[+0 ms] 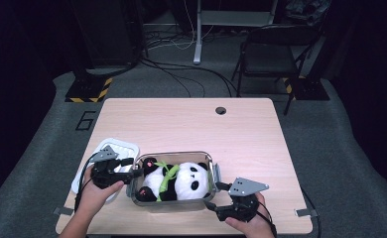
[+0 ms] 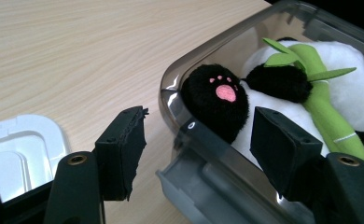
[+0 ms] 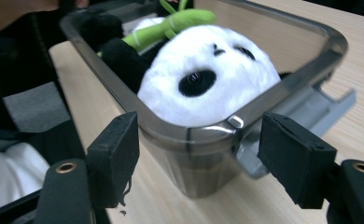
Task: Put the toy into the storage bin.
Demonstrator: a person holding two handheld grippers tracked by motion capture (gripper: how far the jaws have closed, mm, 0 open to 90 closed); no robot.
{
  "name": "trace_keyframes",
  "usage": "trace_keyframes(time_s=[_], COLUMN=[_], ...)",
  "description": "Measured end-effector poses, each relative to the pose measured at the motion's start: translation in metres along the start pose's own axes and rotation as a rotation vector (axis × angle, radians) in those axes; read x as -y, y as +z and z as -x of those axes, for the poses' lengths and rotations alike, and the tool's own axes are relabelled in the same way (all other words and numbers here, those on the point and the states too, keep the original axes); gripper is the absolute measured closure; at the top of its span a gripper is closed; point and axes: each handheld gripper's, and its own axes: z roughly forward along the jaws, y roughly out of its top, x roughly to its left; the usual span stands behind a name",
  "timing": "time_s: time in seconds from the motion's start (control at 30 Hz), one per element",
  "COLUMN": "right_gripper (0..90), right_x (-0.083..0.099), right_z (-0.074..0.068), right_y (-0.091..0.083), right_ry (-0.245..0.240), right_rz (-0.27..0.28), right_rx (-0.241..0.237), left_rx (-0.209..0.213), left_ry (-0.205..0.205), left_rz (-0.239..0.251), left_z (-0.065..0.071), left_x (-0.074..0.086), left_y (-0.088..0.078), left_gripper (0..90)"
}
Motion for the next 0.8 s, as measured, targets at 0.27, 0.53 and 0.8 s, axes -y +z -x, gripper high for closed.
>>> trace_keyframes(time_s=[0.27,0.53,0.8], right_gripper=[31.3,32.1,32.6], right_x=[-0.011,-0.021,-0.025], right_z=[0.017,0.033,0.04], right_y=[0.014,0.029,0.038], right_ry=[0.024,0.04,0.051], right_rz=[0.003,0.011,0.007], right_rx=[0.036,0.05,0.05], left_rx=[-0.014,-0.086,-0.19], left_ry=[-0.007,-0.064,-0.119], left_rz=[0.013,0.078,0.087], left_z=[-0.005,-0.031,-0.055], left_x=[-0.004,-0.001,0.012], left_y=[-0.001,-0.032,-0.043], left_gripper=[35.1,35.6,38.9])
